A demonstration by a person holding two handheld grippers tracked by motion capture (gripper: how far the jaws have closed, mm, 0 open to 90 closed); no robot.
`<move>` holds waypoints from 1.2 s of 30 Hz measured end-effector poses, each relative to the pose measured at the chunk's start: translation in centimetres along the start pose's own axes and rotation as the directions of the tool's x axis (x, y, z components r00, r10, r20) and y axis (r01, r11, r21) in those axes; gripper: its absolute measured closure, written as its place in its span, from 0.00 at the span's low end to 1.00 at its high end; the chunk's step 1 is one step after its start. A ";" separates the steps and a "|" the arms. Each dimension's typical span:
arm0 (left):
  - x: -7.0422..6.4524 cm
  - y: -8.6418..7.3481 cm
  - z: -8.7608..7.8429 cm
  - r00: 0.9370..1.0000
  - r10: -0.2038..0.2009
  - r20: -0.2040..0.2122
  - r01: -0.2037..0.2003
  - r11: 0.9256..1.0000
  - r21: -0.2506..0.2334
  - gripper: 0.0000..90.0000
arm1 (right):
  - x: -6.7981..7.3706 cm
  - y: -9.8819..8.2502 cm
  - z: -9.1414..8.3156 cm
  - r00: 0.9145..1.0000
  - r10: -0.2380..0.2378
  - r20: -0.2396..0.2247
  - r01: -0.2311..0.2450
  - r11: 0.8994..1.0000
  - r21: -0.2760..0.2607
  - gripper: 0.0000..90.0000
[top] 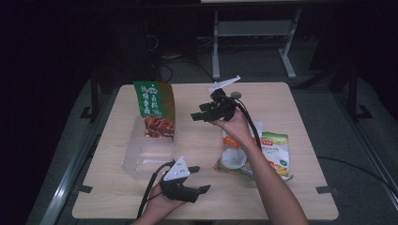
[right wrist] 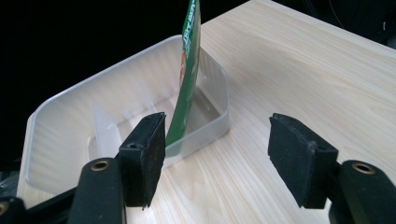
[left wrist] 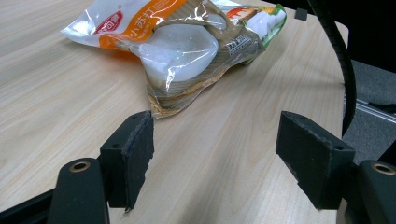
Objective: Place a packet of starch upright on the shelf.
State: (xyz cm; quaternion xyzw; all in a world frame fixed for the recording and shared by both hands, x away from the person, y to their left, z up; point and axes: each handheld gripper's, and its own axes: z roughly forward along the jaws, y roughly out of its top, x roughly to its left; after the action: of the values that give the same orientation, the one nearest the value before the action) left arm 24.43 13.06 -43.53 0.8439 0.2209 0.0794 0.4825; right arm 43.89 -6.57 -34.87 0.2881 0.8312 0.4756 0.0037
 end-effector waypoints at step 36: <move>-0.1 -0.1 0.1 1.000 -0.014 0.004 0.014 1.000 -0.008 0.31 | -1.1 -6.6 -7.3 0.991 0.075 0.112 -0.081 0.995 0.051 0.38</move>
State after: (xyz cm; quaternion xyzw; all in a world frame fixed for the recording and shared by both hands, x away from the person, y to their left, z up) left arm 24.32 12.97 -43.62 0.8406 0.2253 0.0751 0.4868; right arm 39.69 -15.36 -36.40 0.3460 0.8307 0.4355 0.0230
